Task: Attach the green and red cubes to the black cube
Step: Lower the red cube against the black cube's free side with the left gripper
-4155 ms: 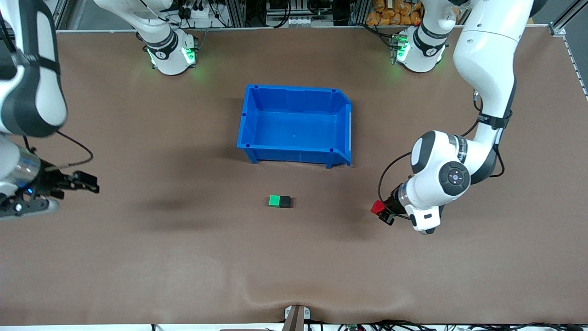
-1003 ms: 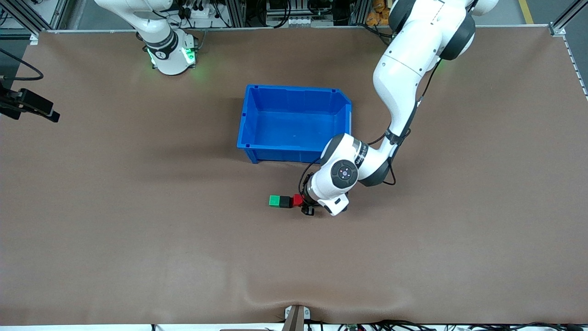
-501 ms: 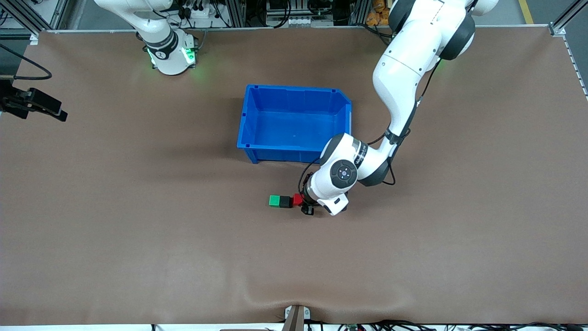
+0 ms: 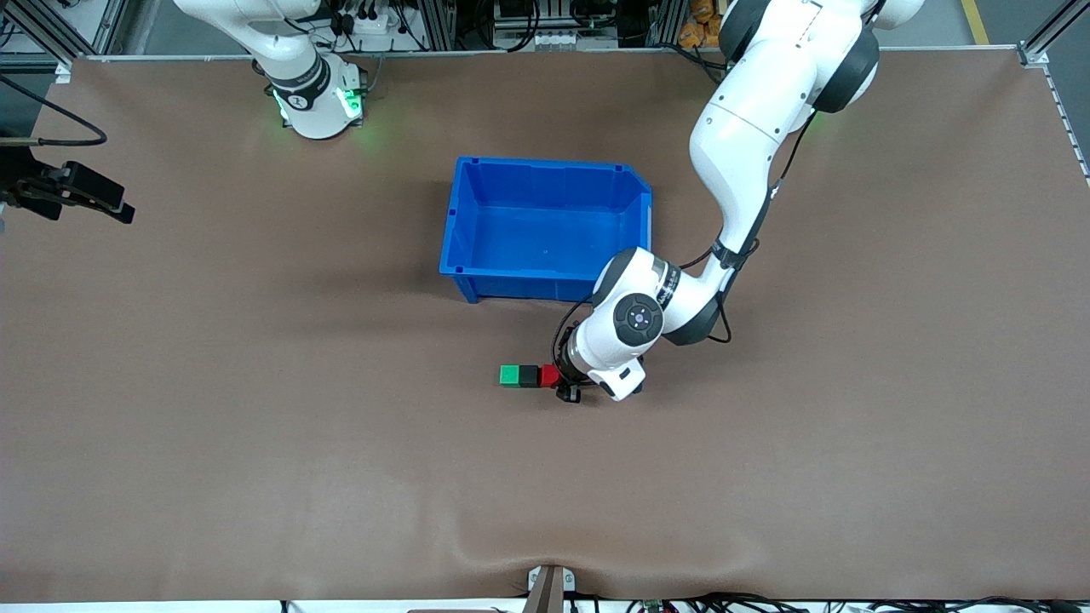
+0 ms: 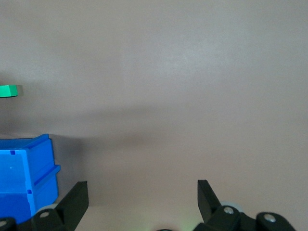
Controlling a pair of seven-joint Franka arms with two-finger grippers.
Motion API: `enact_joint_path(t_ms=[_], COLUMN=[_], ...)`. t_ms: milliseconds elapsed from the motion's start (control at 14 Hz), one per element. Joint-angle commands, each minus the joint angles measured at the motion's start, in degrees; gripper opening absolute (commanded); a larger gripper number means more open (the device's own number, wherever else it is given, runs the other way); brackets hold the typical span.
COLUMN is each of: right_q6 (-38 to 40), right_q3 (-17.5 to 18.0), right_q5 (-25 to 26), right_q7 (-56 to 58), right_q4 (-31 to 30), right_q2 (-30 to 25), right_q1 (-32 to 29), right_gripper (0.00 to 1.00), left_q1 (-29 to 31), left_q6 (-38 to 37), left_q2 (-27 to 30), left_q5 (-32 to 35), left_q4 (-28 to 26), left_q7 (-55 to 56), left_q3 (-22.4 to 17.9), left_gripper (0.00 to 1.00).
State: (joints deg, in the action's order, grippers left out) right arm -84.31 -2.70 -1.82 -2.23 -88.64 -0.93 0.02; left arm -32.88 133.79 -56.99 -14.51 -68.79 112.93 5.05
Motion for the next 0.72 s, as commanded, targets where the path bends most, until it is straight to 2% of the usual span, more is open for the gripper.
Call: enact_joint_path(t_ms=[0, 72, 143, 358, 501, 645], right_q6=[0.64, 0.9, 0.99, 0.91, 0.64, 0.9], right_q3=[-0.28, -0.46, -0.46, -0.37, -0.28, -0.2], right_q5=[0.33, 0.33, 0.15, -0.02, -0.46, -0.46], right_q7=[-1.28, -0.67, -0.58, -0.67, -0.67, -0.49], right_q4=[1.19, 1.27, 1.8, 2.33, 2.24, 2.16], right_q2=[0.23, 0.14, 0.23, 0.23, 0.49, 0.58], right_q1=[-0.19, -0.8, -2.03, -2.39, -2.13, -1.86], right_gripper=[1.0, 1.0, 1.0, 1.0, 1.0, 1.0], left_q1=[-0.87, -1.31, -1.92, -2.02, -1.4, -0.44], left_q6=[0.95, 0.86, 0.51, -3.25, -6.5, -11.77], left_q2=[-1.02, -0.93, -0.49, 1.35, 4.68, 8.46], left_q5=[-0.52, -0.09, 1.05, 4.92, 6.32, 10.79], left_q4=[0.68, 0.59, 0.5, 0.59, 0.59, 0.59], left_q7=[1.25, 1.16, 0.98, 0.98, 0.81, -0.85], left_q3=[-0.83, -0.92, -1.0, -1.09, -1.09, -0.83], left_gripper=[0.44, 0.81, 1.0, 1.0, 1.0, 1.0])
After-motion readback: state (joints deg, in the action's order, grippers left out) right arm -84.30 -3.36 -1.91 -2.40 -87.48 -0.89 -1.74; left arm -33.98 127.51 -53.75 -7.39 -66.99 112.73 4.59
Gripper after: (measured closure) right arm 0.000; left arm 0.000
